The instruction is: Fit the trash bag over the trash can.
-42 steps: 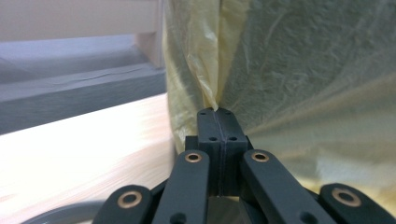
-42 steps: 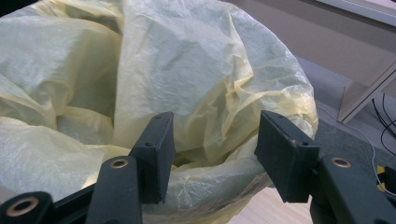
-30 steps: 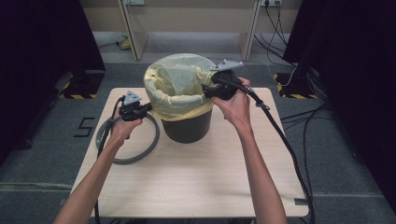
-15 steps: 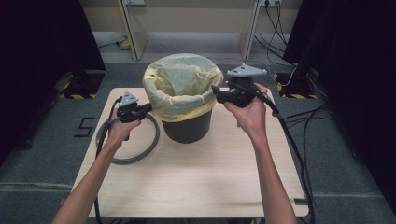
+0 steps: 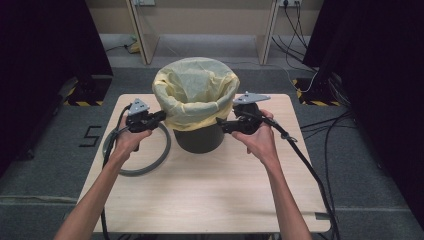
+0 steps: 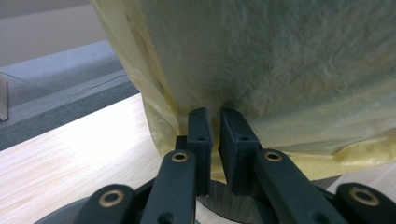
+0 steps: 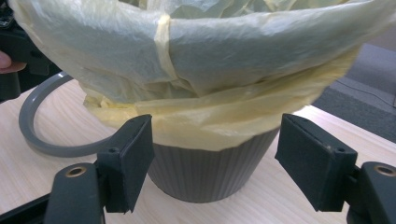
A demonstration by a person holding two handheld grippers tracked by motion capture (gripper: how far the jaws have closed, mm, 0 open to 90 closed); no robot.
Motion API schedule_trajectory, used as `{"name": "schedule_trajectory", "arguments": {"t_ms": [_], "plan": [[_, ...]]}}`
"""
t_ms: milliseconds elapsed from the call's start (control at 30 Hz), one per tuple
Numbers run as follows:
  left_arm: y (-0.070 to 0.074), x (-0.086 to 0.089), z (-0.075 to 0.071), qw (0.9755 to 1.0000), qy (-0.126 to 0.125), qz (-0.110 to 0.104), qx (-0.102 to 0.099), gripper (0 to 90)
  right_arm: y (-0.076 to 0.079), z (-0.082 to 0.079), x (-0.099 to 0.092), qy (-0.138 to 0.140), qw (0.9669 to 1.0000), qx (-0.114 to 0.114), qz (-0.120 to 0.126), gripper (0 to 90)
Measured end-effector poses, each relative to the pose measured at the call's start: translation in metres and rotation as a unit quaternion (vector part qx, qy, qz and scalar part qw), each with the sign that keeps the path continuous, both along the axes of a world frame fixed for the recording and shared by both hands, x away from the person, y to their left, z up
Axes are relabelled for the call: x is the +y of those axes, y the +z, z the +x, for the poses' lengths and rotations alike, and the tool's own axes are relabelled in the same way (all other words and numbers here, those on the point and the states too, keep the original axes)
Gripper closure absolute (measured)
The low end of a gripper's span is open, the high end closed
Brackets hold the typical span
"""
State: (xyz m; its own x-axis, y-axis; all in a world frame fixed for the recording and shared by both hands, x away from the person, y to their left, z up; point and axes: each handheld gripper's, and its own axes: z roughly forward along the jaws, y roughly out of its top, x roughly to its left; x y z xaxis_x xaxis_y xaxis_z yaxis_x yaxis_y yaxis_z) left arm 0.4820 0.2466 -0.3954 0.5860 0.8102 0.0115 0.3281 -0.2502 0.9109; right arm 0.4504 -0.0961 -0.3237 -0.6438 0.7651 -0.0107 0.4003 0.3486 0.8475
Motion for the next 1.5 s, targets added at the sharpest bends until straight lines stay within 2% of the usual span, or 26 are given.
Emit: {"name": "schedule_trajectory", "arguments": {"t_ms": [100,167,333,500,600,700,867,1133,1267,1333,1400,1500], "plan": [[0.000,-0.001,-0.001,1.0000,-0.001,-0.002,-0.001,81.0,-0.004,0.003,0.004,-0.004,1.0000,0.004,-0.001,33.2],[0.000,-0.002,-0.003,1.0000,-0.003,0.001,-0.004,80.7,-0.006,0.004,0.005,-0.011,0.9999,0.010,-0.002,43.2],[0.001,-0.001,-0.006,1.0000,-0.006,-0.001,-0.006,79.0,-0.006,0.007,0.006,-0.011,0.9997,0.022,0.000,61.5],[0.001,-0.002,-0.008,0.9999,-0.013,-0.002,-0.005,77.8,-0.007,0.010,0.003,-0.004,0.9998,0.018,-0.004,83.1],[0.000,-0.001,-0.009,0.9999,-0.013,-0.007,-0.004,75.1,-0.009,0.010,0.000,-0.001,0.9999,0.016,-0.003,88.7],[-0.003,0.001,-0.012,0.9998,-0.009,-0.017,0.004,68.2,-0.014,0.010,-0.004,0.000,0.9999,0.015,-0.005,90.0],[-0.010,0.006,-0.019,0.9993,-0.005,-0.035,0.015,58.6,-0.038,0.009,-0.012,-0.001,0.9995,0.030,-0.005,90.0],[-0.018,0.004,-0.021,0.9991,-0.005,-0.037,0.019,56.5,-0.068,0.019,-0.010,-0.004,0.9987,0.049,-0.015,90.0],[-0.022,-0.001,-0.019,0.9992,-0.008,-0.032,0.021,56.2,-0.080,0.025,-0.008,-0.008,0.9978,0.062,-0.022,90.0],[-0.024,-0.004,-0.019,0.9994,-0.009,-0.025,0.020,56.2,-0.084,0.028,-0.008,-0.003,0.9980,0.061,-0.015,89.6],[-0.025,-0.006,-0.020,0.9995,-0.012,-0.019,0.021,56.1,-0.085,0.029,-0.010,-0.010,0.9974,0.070,-0.011,78.5],[-0.025,-0.006,-0.024,0.9995,-0.019,-0.013,0.021,55.4,-0.081,0.025,-0.014,-0.028,0.9969,0.068,-0.026,57.1]]}}
